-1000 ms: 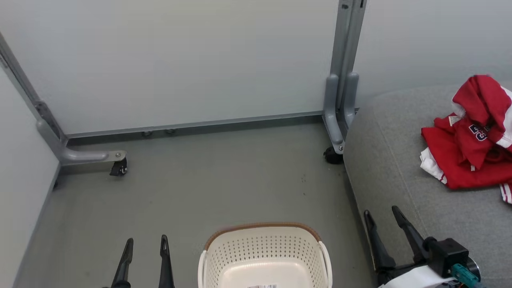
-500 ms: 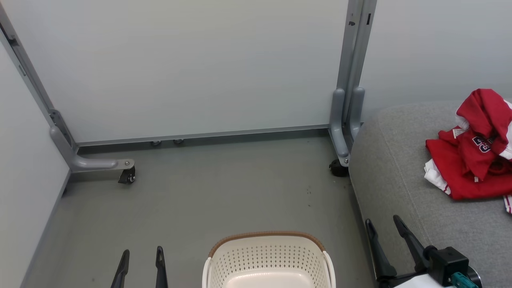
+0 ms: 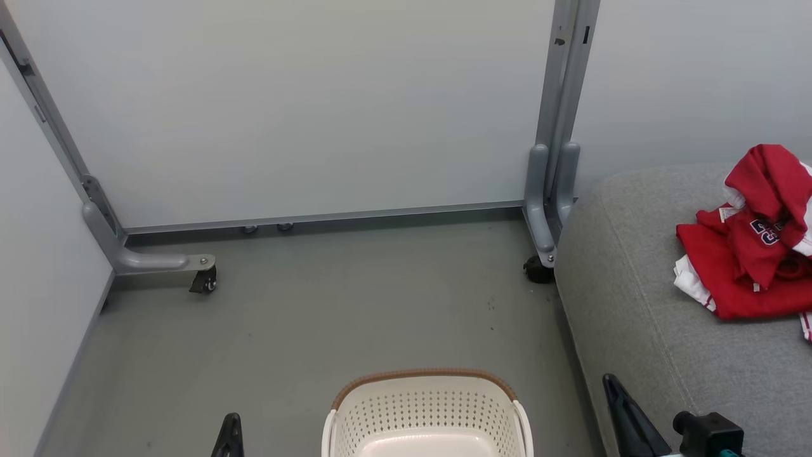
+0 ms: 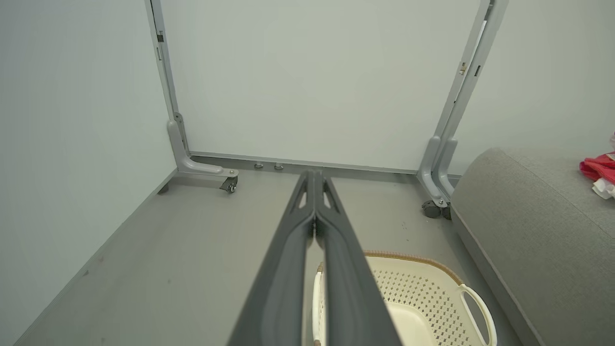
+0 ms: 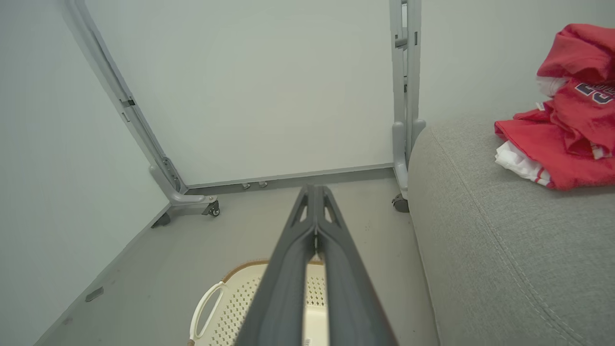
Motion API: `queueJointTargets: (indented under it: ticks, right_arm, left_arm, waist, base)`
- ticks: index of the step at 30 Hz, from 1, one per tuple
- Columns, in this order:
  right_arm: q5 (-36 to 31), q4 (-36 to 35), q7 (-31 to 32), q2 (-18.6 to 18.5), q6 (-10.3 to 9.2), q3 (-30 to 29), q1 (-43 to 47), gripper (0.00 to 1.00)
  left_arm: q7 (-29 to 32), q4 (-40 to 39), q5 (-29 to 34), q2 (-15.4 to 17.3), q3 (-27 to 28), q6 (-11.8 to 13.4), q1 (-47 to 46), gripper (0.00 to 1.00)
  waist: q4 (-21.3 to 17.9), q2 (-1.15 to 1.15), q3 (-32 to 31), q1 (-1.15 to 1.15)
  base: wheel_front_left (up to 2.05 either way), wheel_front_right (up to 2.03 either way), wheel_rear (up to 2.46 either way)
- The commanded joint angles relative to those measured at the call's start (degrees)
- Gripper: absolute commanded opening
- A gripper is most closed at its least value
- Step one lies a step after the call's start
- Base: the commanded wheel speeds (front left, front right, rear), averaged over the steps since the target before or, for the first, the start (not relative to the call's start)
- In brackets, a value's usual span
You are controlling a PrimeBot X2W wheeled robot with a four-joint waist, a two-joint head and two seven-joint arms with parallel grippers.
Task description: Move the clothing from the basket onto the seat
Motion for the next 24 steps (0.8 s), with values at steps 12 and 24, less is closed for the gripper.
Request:
queueJointTargets:
  ticks: [12, 24]
  right_arm:
    - [14.07, 0.13, 3.34, -0.11, 0.0, -2.21, -3.93, 0.0]
    - [25.07, 0.89, 6.1, -0.05, 0.0, -3.91, -6.3, 0.0]
  left_arm:
    - [3.14, 0.8, -14.98, 0.69, 1.85, -1.83, -4.52, 0.0]
    - [5.74, 2.27, -26.57, 1.05, 3.24, -3.18, -7.71, 0.0]
  waist:
    - [-0.11, 0.0, 1.04, 0.0]
    - [-0.21, 0.0, 2.03, 0.0]
  base:
    - [0.0, 0.0, 0.0]
    - [0.0, 0.0, 0.0]
